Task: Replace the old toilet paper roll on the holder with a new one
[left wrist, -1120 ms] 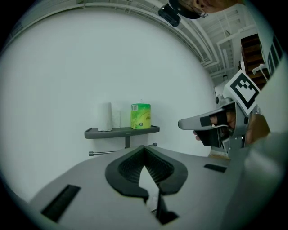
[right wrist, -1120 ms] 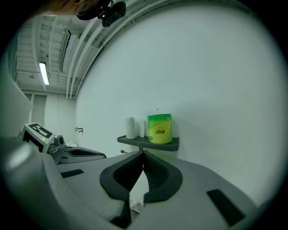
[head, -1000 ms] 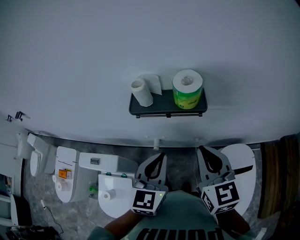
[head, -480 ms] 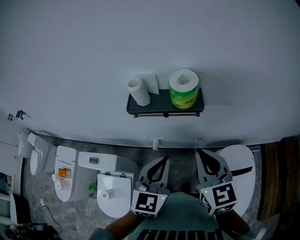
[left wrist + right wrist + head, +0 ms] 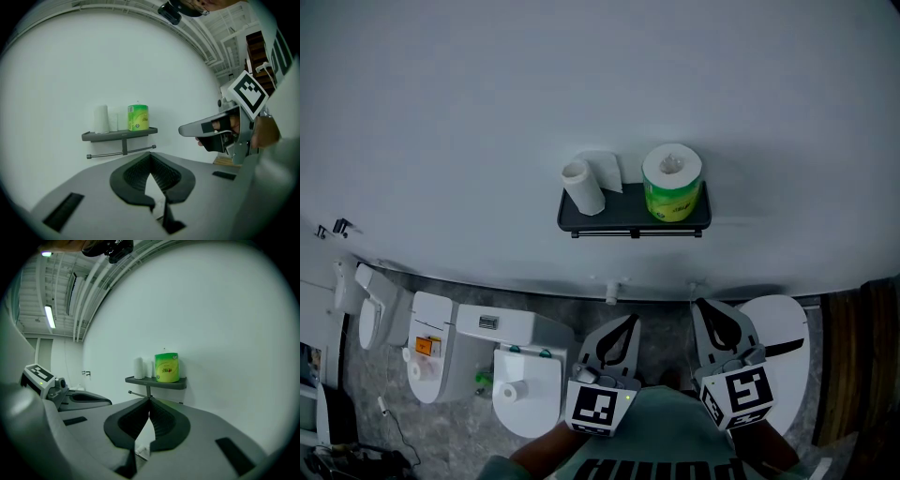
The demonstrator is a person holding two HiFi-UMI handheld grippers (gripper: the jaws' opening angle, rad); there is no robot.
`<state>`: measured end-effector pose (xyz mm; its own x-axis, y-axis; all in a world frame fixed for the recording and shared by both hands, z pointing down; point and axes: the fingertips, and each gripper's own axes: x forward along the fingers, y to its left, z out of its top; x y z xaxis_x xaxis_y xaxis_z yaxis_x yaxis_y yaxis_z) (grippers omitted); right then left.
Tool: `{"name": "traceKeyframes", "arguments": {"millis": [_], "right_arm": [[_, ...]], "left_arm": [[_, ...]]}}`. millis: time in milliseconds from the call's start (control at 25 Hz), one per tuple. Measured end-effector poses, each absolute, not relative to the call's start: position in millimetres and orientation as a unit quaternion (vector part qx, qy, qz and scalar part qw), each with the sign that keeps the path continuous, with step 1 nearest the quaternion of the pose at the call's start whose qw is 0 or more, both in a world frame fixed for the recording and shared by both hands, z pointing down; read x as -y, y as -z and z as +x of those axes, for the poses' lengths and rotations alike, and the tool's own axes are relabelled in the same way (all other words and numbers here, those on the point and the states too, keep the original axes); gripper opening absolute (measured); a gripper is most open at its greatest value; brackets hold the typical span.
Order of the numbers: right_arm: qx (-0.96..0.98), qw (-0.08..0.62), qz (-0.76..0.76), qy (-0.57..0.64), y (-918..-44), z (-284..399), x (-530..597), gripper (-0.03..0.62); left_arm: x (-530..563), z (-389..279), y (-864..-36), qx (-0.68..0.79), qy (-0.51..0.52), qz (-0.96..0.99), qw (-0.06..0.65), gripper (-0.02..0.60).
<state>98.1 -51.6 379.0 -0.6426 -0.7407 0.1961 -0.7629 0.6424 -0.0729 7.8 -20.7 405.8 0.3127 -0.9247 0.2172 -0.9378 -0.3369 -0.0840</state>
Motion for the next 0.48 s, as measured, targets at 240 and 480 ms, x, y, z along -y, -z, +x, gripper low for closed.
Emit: {"name": "traceKeyframes", "arguments": {"millis": [240, 480], "right_arm": [[0.900, 0.075, 0.425, -0.067, -374, 97, 57, 0.011], [0.902, 0.070, 0.422, -0.063, -367, 89, 63, 0.012]], "left_arm": [[25, 2, -395, 0.581, -0.094, 0.808, 0.002, 0.005], [31, -4, -405, 0.577, -0.110, 0.809, 0.026, 0.005]]}}
